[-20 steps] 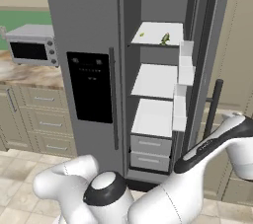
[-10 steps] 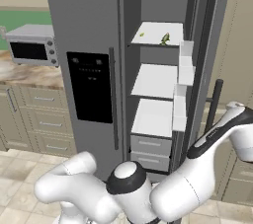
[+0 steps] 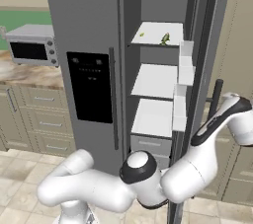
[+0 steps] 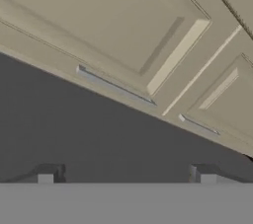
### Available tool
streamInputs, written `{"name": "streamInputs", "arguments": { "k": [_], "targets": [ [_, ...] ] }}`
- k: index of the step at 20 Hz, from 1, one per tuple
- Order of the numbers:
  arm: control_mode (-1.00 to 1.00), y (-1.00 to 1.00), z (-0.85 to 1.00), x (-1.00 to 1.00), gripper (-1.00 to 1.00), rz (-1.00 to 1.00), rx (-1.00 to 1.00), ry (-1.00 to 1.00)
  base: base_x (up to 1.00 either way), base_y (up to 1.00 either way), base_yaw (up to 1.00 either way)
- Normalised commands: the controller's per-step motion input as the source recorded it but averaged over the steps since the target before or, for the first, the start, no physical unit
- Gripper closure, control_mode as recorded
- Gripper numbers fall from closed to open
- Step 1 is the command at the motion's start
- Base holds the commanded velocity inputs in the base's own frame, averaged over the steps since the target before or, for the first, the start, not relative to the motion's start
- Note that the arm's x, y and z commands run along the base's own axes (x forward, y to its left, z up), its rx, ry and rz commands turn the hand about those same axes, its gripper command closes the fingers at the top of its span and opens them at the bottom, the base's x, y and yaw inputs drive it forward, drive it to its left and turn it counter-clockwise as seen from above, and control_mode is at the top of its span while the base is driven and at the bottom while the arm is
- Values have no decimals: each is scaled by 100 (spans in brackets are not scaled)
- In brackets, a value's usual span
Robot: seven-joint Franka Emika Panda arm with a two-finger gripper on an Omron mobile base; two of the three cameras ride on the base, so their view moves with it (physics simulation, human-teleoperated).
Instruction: Pick up the frozen fish from the freezer, place it on any shelf in the fridge, and close the fridge and freezer doors when done.
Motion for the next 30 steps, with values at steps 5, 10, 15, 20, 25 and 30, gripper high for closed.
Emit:
{"name": "streamInputs", "arguments": {
  "k": [5,10,15,20,25,30],
  "targets": [
    [-100,30,0,77,-100,14,0,0,0,0,0],
    [-100,50,0,75,-100,22,1,0,0,0,0],
    [-100,96,9,36,-100,40,2,0,0,0,0],
    [-100,100,24,9,-100,54,1,0,0,0,0],
    [-100,100,52,2,-100,48,0,-2,0,0,0],
    [-100,100,60,52,-100,15,0,0,0,0,0]
  ]
}}
